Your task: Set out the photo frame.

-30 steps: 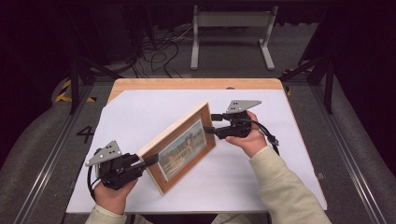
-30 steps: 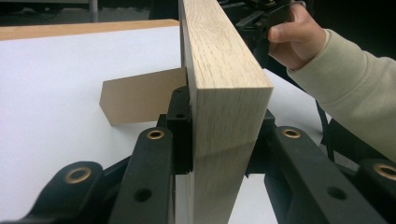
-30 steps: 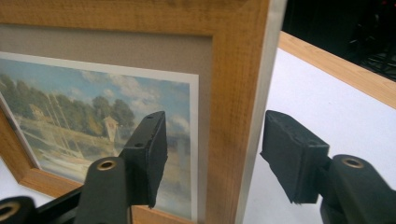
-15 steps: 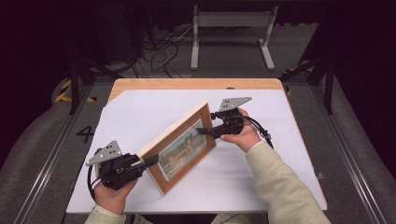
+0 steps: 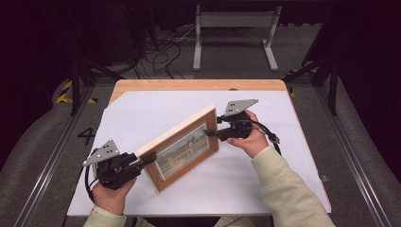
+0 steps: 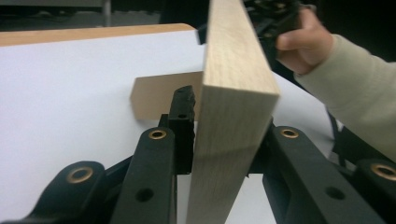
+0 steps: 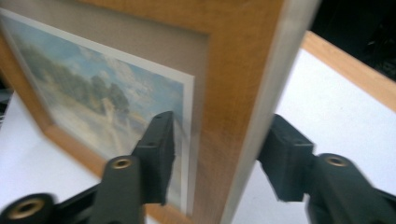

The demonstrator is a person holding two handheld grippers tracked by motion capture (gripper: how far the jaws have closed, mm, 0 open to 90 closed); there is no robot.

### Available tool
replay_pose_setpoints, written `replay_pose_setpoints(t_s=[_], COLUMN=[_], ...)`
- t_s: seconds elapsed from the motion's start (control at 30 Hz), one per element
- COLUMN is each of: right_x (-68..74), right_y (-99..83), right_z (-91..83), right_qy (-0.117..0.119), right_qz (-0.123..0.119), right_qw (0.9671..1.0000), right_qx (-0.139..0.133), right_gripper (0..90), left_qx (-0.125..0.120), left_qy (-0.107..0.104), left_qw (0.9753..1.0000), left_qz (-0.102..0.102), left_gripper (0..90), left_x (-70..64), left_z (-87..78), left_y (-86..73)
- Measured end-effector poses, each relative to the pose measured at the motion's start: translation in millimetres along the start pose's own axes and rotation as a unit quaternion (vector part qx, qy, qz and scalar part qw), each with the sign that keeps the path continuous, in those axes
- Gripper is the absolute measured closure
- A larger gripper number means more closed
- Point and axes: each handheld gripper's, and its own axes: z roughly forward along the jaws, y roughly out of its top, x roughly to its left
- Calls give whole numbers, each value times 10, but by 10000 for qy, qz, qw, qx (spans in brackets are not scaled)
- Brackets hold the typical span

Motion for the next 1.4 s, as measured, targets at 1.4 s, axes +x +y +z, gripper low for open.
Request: replay_pose_setpoints(t_s=[1.4], right_x=[759], right_y=[-461], right_z=[-916], right_qy=[-2450], right_qz=[498], right_qw=[9648], right_qx=[-813], right_gripper=[591], left_qx=[147], left_qy=[-449], left_qw=[9961], left_qz=[751], left_gripper=[616], left_x=[121], left_z=[689], left_y=[419])
